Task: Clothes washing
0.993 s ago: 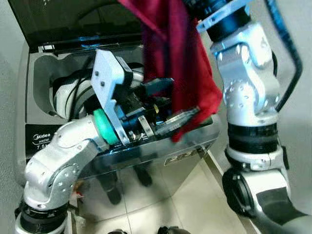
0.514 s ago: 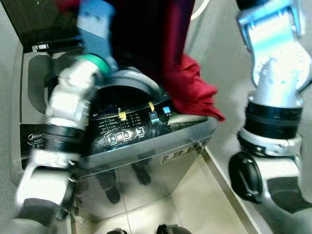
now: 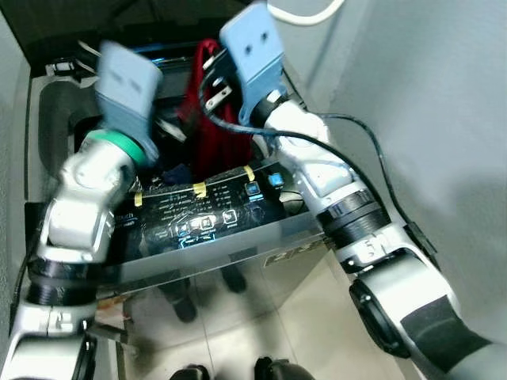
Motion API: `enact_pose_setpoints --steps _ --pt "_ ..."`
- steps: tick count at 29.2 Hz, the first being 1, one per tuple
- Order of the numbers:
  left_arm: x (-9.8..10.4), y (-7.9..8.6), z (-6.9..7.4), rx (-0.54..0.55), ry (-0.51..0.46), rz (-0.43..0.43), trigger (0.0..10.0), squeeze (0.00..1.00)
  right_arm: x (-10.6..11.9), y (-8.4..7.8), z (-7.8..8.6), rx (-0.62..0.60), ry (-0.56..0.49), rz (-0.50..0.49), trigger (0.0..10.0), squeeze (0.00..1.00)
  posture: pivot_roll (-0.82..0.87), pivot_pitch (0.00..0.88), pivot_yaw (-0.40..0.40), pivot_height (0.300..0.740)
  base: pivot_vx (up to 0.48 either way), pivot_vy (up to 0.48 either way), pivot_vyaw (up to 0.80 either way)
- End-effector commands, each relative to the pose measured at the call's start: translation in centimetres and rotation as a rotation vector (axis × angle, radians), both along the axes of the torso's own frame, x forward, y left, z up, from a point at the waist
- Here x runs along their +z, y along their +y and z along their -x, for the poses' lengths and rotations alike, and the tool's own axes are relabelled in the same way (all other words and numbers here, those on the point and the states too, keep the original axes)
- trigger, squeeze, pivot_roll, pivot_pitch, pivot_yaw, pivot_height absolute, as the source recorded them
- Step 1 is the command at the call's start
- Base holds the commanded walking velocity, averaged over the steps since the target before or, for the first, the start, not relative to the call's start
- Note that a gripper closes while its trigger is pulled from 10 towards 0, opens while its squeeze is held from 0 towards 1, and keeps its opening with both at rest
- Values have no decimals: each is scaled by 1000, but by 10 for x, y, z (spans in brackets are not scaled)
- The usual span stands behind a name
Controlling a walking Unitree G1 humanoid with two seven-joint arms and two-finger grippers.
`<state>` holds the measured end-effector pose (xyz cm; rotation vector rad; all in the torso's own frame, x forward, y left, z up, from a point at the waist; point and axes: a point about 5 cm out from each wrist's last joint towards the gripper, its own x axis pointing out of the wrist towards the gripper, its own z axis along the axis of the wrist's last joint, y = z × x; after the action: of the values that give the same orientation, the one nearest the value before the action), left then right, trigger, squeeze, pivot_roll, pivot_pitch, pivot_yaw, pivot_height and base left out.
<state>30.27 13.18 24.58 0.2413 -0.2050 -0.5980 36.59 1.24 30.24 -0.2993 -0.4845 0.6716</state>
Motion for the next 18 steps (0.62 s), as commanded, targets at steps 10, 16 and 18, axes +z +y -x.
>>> enact_pose_setpoints --steps 10,16,18 --pt "13 -29 37 -6 -135 41 10000 0 5 -17 4 63 -109 56 10000 0 83 118 -2 740 0 0 0" --pt "9 -26 42 4 -117 23 10000 0 -3 -37 -3 -5 -125 144 10000 0 75 125 3 740 0 0 0" --pt "9 -26 42 4 -117 23 10000 0 -3 -37 -3 -5 -125 144 10000 0 75 125 3 740 0 0 0"
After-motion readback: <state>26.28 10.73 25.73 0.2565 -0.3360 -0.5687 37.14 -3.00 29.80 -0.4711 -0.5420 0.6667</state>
